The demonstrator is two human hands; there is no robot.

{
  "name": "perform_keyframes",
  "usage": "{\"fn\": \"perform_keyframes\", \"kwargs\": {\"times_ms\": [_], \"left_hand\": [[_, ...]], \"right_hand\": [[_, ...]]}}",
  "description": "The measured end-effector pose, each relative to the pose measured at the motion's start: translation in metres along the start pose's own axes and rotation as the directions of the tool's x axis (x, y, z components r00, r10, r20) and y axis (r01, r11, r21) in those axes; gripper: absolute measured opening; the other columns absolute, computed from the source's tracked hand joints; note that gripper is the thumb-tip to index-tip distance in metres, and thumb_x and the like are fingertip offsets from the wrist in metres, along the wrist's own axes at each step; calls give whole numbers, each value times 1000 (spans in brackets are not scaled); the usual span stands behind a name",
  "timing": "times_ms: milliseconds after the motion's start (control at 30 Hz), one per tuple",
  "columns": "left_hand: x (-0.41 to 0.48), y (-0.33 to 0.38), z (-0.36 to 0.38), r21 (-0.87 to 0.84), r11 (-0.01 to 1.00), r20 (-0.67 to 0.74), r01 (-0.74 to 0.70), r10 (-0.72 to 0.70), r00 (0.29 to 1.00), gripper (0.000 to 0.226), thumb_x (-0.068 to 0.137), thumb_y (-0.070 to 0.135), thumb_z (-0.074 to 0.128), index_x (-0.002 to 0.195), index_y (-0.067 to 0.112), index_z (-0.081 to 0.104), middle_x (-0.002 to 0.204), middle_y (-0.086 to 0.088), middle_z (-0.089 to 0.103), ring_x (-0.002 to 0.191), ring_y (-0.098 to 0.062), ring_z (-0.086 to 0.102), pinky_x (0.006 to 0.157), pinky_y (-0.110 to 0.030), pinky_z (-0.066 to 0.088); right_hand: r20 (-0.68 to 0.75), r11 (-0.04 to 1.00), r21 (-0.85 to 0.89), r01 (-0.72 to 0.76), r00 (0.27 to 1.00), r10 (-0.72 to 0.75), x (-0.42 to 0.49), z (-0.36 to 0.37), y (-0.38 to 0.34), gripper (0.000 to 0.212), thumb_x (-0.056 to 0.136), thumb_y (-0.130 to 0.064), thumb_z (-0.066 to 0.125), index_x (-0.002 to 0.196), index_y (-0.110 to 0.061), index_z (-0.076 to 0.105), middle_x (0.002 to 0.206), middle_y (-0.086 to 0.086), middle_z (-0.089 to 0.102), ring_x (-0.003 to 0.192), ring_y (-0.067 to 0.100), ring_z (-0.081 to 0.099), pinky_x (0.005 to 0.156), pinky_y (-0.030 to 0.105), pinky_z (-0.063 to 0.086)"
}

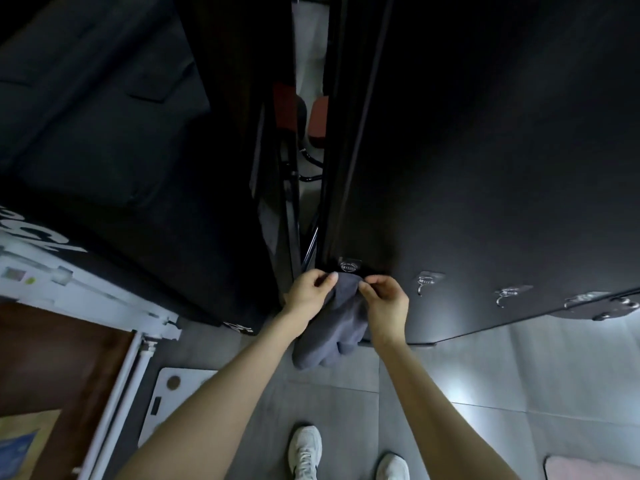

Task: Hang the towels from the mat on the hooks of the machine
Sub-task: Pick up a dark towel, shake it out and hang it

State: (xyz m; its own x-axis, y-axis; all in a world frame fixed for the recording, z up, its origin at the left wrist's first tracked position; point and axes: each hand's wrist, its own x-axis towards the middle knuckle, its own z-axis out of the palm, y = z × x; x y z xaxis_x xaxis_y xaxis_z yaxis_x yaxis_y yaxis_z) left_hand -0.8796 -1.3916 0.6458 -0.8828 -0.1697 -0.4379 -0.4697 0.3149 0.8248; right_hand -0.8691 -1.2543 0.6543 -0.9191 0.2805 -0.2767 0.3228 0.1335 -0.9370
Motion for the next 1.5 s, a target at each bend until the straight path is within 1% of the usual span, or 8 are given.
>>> {"fn": "perform_keyframes", "kwargs": {"times_ms": [133, 267, 467, 633, 833, 1067, 1200, 1500], "left_hand": [[-1, 1, 10, 167, 986, -158, -6, 33, 987, 29, 89, 48, 54, 78, 21, 58, 83, 0, 67, 91, -25, 62, 85, -37, 44], [-1, -1, 19, 266, 964, -318, 10, 78, 945, 36, 86, 54, 53, 81, 20, 63, 88, 0, 70, 94, -26, 62, 90, -39, 40], [-3, -1, 21, 262, 950, -473, 171, -28, 880, 45, 73, 59, 65, 91, 18, 61, 107, -9, 60, 108, -33, 51, 87, -42, 34], [-8, 2, 29, 158, 978, -477, -137, 197, 857, 36, 78, 49, 60, 71, 14, 68, 80, -6, 66, 82, -31, 60, 70, -34, 38], [-14, -8, 29, -186, 982, -150, -19, -9, 989, 27, 72, 59, 62, 79, 34, 67, 85, 10, 71, 89, -10, 65, 90, -37, 50], [-3, 10, 27, -331, 889, 104, 315, -298, 949, 52, 47, 54, 69, 85, 18, 73, 86, -4, 74, 86, -23, 69, 91, -44, 53], [-13, 5, 27, -352, 904, 23, 244, -252, 967, 49, 52, 59, 72, 83, 22, 65, 89, -3, 71, 90, -21, 67, 90, -43, 52], [-37, 10, 11, 97, 995, -252, 18, 6, 968, 43, 72, 61, 59, 86, 21, 58, 91, 0, 65, 86, -21, 63, 80, -40, 53]], "right_hand": [[-147, 996, 86, -10, 989, 22, 1, 14, 1, 15, 82, 1, 66, 75, -11, 60, 69, -1, 63, 59, -4, 56, 63, 10, 45], [-255, 998, 46, -51, 965, 61, -2, 28, 6, 19, 84, -8, 65, 72, -21, 58, 69, -11, 62, 67, 5, 58, 72, 20, 46], [-318, 903, -430, 9, 935, -161, -6, 41, 15, 13, 86, -25, 57, 77, -24, 65, 75, -8, 64, 66, 15, 57, 76, 31, 29], [-240, 682, -729, 59, 911, -335, -10, 41, 16, 34, 79, -27, 39, 74, -28, 72, 74, -1, 64, 63, 28, 53, 67, 34, 31], [36, 826, -563, 33, 999, -15, -15, 29, 16, 38, 100, -32, 31, 121, -22, 61, 127, -4, 52, 114, 22, 43, 95, 37, 25], [160, 845, -529, -75, 969, 186, -5, 26, 2, 41, 98, -30, 27, 130, -27, 52, 137, -3, 47, 127, 22, 40, 106, 43, 21], [151, 949, -302, -96, 978, 147, -14, 13, 2, 33, 98, -31, 42, 124, -20, 59, 118, -3, 64, 108, 10, 57, 87, 22, 39], [67, 961, -270, -63, 994, 84, -33, -32, -3, 22, 89, -38, 52, 103, -26, 64, 103, -4, 68, 95, 14, 63, 83, 34, 52]]}}
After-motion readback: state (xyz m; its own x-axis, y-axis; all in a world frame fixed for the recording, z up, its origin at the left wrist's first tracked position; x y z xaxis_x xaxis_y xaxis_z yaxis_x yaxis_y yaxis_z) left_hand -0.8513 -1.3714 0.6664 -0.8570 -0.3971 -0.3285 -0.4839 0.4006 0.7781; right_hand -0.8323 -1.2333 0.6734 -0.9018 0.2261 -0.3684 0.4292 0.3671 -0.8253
